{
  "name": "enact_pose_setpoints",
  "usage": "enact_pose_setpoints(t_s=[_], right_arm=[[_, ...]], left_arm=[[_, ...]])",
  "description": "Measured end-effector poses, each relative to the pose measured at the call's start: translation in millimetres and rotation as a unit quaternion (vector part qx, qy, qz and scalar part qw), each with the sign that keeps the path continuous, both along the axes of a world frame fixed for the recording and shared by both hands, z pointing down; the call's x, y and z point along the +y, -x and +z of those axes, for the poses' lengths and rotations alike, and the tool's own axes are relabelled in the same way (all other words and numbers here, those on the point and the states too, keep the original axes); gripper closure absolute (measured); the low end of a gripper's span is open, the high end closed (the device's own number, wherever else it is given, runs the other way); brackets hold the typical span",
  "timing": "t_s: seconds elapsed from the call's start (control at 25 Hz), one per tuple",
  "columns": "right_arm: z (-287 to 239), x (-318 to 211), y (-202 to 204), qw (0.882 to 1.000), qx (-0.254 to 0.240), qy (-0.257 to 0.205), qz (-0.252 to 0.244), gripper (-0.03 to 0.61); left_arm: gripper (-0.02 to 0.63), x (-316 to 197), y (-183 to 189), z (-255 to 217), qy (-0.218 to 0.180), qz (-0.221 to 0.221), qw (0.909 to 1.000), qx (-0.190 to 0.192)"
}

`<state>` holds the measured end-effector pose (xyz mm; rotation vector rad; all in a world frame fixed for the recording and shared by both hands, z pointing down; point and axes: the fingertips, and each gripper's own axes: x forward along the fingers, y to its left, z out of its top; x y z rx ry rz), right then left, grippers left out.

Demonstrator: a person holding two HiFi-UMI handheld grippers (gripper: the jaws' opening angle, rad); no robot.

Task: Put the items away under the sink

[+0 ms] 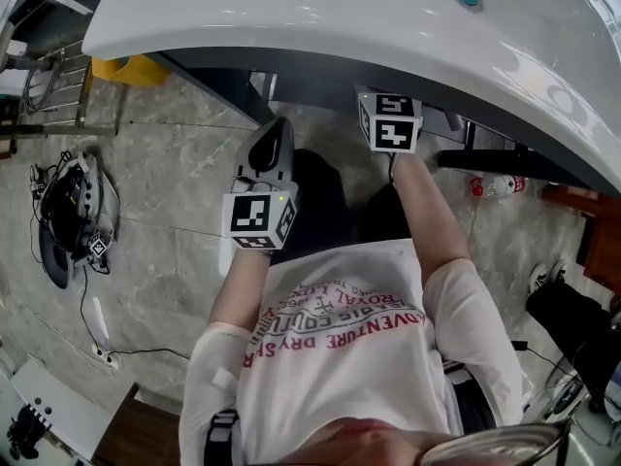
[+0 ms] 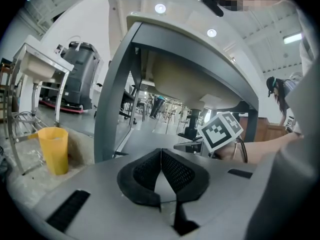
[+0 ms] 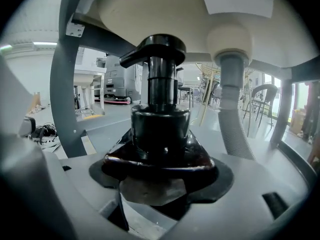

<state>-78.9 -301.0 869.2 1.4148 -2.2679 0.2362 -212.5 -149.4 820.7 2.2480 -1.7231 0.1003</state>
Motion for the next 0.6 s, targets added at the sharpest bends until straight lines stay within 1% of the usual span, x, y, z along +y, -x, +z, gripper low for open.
enact_pose_setpoints(t_s=[0.12, 0.24, 0.36, 0.48, 0.6], right_arm=[[-0.7, 0.0, 0.3, 1.000, 0.005, 0.013, 0.002, 0.202], [0.0, -0.1, -2.0, 0.999, -0.007, 0.028, 0.014, 0.202], [5.1, 0.3, -4.4, 0.999, -0.002, 0.043, 0.026, 0.202], [8.8, 2.1, -5.4, 0.998, 0.005, 0.047, 0.034, 0.202], [9.4, 3.3, -5.1, 0.998, 0.001, 0.052, 0.034, 0.202]], left_arm=[[0.591, -0.8, -3.4, 0.2, 0.001, 0.004, 1.0000, 0.002], [0.591, -0.5, -4.1, 1.1, 0.002, 0.005, 1.0000, 0.004], [0.591, -0.8, -3.4, 0.8, 0.002, 0.003, 1.0000, 0.006], [0.591, -0.5, -3.3, 0.2, 0.002, 0.003, 1.0000, 0.008], [0.591, -0.8, -4.7, -0.2, 0.002, 0.003, 1.0000, 0.009]])
